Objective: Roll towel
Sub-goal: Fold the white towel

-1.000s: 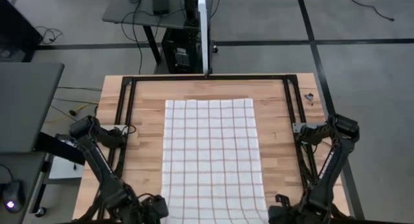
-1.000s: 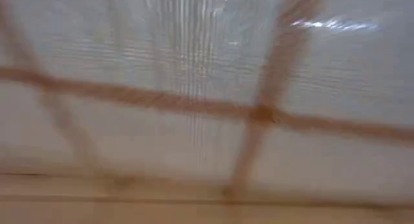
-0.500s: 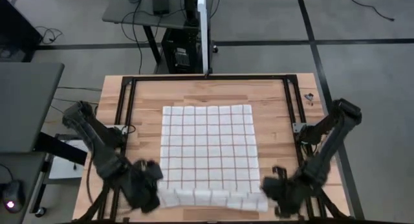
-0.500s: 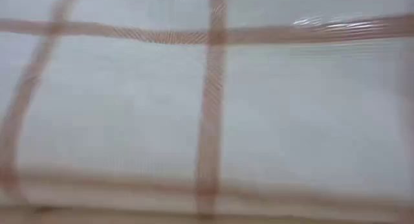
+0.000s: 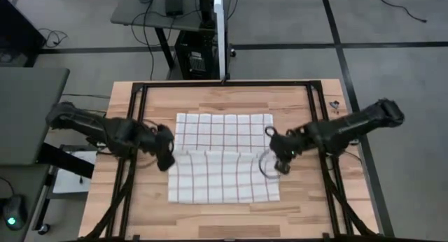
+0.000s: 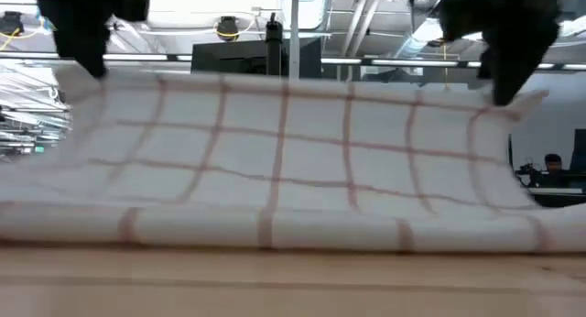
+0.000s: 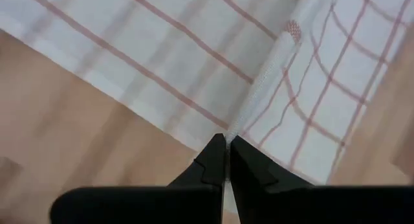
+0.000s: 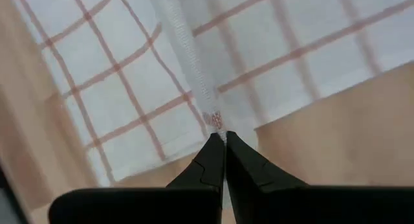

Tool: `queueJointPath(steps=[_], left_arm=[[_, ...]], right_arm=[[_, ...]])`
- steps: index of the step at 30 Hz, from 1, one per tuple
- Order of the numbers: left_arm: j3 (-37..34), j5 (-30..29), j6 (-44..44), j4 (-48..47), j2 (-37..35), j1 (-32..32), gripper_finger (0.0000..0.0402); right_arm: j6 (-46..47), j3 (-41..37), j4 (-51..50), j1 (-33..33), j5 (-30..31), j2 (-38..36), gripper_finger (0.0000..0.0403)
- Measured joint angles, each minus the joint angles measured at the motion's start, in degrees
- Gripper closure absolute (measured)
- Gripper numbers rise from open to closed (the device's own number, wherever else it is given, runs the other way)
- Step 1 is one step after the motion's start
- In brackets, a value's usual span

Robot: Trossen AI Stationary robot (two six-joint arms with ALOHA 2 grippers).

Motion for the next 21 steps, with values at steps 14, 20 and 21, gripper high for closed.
queueJointPath(steps=[14,20,21], left_arm=[[-8.1,4.4,25.5,12.5,0.0,27.9,0.0401],[-8.1,4.5,29.7,15.7,2.4,34.1,0.0401],[-8.1,4.5,30.6,16.0,2.9,34.8,0.0401]], right_arm=[[-17.3,-0.8,0.5,-27.1,-5.0,1.2,0.0403],[-23.8,-0.8,1.2,-36.2,-7.5,2.6,0.0403],[-25.0,-0.7,1.7,-37.3,-7.8,3.4,0.0403]])
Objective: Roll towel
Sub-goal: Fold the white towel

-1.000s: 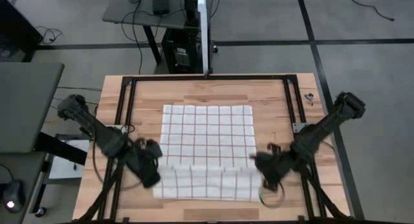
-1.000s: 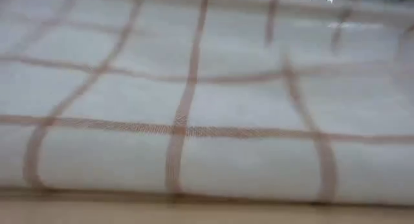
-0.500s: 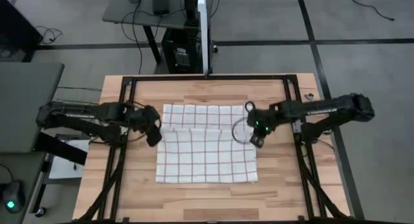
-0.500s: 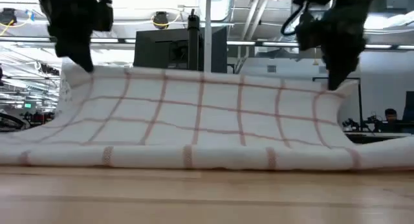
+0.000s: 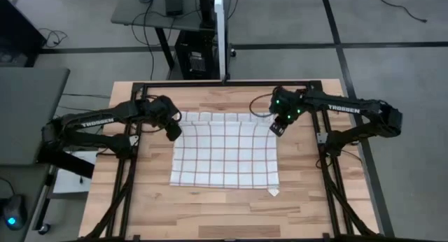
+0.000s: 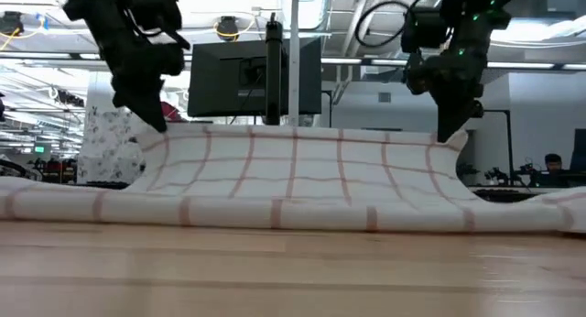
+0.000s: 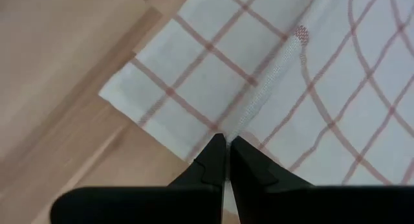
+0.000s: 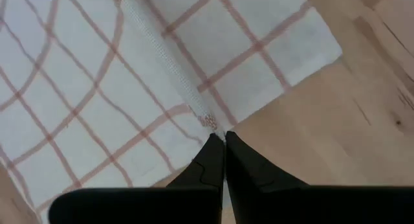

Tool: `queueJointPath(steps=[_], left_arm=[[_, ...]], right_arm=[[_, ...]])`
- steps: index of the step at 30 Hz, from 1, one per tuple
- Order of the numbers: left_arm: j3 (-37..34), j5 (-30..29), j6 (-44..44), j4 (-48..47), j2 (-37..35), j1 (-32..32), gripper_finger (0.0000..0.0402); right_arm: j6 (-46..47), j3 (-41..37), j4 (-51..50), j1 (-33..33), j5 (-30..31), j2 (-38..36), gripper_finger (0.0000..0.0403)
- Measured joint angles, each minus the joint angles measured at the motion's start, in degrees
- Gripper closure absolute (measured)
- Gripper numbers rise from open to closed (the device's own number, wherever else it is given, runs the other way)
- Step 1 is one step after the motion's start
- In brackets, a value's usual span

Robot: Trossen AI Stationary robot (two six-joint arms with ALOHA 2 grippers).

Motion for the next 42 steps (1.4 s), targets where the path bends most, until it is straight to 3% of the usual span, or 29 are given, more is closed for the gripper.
queueJointPath(steps=[11,20,29,33,42], left_arm=[[0.0,-3.2,4.2,7.6,9.5,3.5,0.0401],[0.1,-5.8,5.3,10.2,15.0,4.8,0.0401],[5.4,-7.1,3.7,5.9,10.5,5.8,0.0401],[5.3,-6.0,7.0,5.2,10.9,9.2,0.0401],[4.6,-5.9,8.0,7.4,13.9,10.2,0.0401]], right_arm=[[-8.7,0.0,4.7,-9.0,-0.3,9.9,0.0403],[-11.7,0.1,7.3,-12.7,-0.5,12.9,0.0403],[-11.1,6.7,1.3,-13.1,-0.7,8.8,0.0403],[-11.2,6.4,2.9,-15.9,-1.9,11.1,0.0403],[-12.4,4.6,5.8,-16.9,-2.8,14.7,0.0403]])
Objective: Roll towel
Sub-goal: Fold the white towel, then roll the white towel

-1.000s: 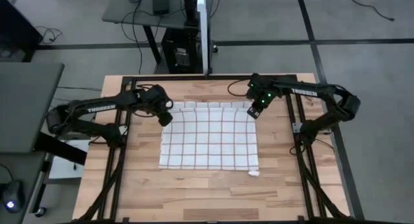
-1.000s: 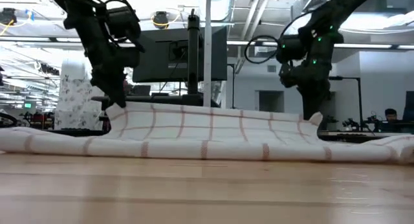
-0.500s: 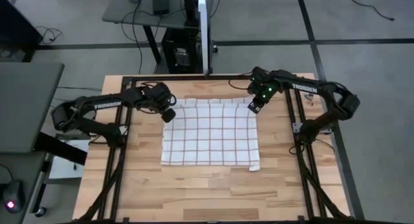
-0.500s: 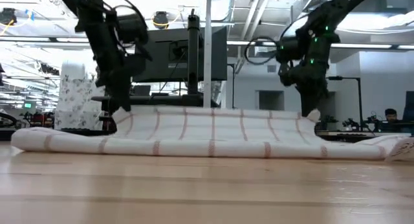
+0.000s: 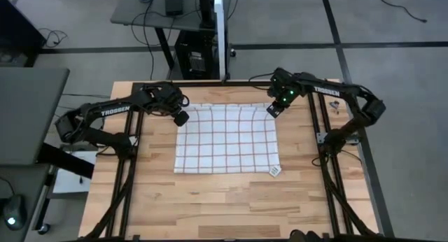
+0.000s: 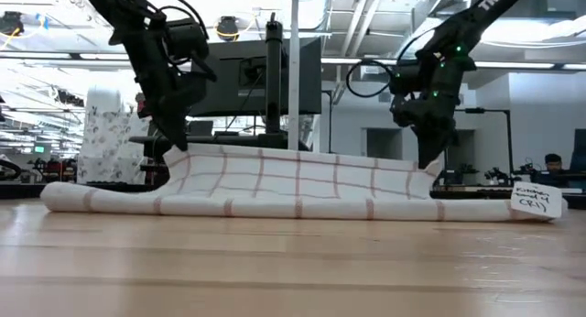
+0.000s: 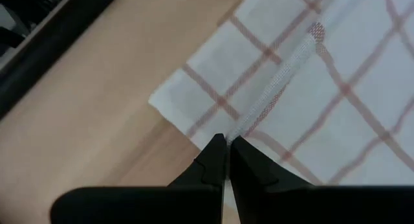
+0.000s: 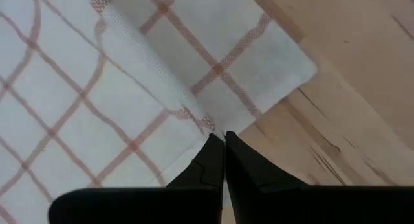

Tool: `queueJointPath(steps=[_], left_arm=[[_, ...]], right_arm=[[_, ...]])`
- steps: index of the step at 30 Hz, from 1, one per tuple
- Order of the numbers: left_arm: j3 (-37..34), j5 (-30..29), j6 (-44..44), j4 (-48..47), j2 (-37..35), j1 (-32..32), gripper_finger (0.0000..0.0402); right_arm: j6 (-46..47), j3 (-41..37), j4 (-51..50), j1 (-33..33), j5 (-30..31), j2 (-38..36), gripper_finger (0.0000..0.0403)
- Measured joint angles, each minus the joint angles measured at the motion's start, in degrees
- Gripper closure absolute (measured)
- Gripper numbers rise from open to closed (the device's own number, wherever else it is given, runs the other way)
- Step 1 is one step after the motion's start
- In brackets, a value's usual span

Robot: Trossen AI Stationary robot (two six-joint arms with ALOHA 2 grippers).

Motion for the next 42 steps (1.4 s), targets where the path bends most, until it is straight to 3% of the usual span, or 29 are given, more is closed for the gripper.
queueJointPath(steps=[23,34,39,42], left_arm=[[0.0,-1.0,-0.3,2.0,0.6,0.0,0.0399],[0.5,-3.4,1.7,0.9,0.6,1.2,0.0295],[3.3,-2.9,2.4,-1.9,0.6,1.0,0.0284],[4.4,-1.5,2.1,-1.9,0.6,0.6,0.0284]], right_arm=[[-0.8,0.0,2.6,-1.7,0.8,1.7,0.0397],[0.9,0.3,7.4,-5.8,5.0,1.7,0.0251],[0.8,2.4,4.0,-8.0,4.6,1.2,0.021],[0.4,2.6,3.9,-7.7,0.7,-0.6,0.0202]])
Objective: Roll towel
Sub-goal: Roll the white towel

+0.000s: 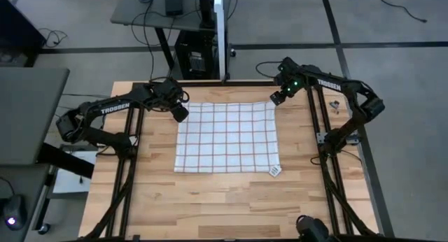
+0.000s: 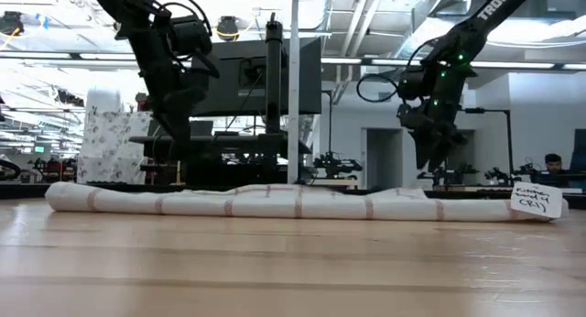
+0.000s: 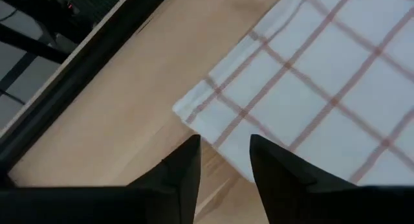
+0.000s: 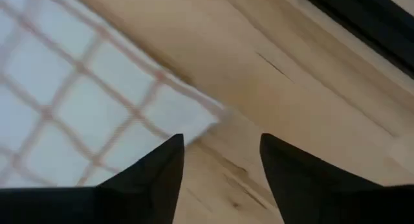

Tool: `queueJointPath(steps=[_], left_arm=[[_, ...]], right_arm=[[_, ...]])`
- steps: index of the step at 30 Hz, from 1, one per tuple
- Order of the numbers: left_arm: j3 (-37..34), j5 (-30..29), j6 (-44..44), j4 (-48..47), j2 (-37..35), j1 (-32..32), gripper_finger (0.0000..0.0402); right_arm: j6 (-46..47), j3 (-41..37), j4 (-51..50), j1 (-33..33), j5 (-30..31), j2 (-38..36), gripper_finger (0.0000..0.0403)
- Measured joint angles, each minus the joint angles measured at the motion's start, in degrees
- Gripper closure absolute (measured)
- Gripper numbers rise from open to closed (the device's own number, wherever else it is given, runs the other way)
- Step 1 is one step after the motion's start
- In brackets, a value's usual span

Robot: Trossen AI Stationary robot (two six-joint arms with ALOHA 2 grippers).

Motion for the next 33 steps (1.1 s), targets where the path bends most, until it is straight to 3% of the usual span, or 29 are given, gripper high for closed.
queueJointPath(steps=[5,9,13,16,24,28,33], left_arm=[[-0.4,3.1,-1.7,0.0,0.0,-1.0,0.0284],[-0.5,9.3,-3.1,-0.3,0.0,-2.3,0.0284],[-0.5,17.0,-3.2,-1.5,0.0,-5.1,0.0284],[-0.5,19.6,-4.2,-3.2,0.0,-8.6,0.0284],[-0.5,19.5,-5.9,-5.1,1.2,-18.5,0.0284],[-0.5,14.9,-7.7,-7.6,5.1,-21.9,0.0284],[-0.6,14.3,-7.5,-9.1,10.6,-24.7,0.0284]], right_arm=[[-0.1,-0.4,-0.9,3.1,-2.4,-2.7,0.0201],[-0.1,-2.1,-1.1,7.9,-7.1,-4.1,0.0201],[0.7,-4.2,-1.1,15.8,-13.3,-4.9,0.0201],[1.2,-6.3,-0.5,23.7,-14.0,-5.5,0.0201],[9.0,-13.0,7.7,40.9,-8.6,-5.6,0.0215],[13.9,-15.3,11.0,46.0,-5.9,-5.6,0.022],[15.8,-15.5,10.4,49.5,-1.1,-5.6,0.0223]])
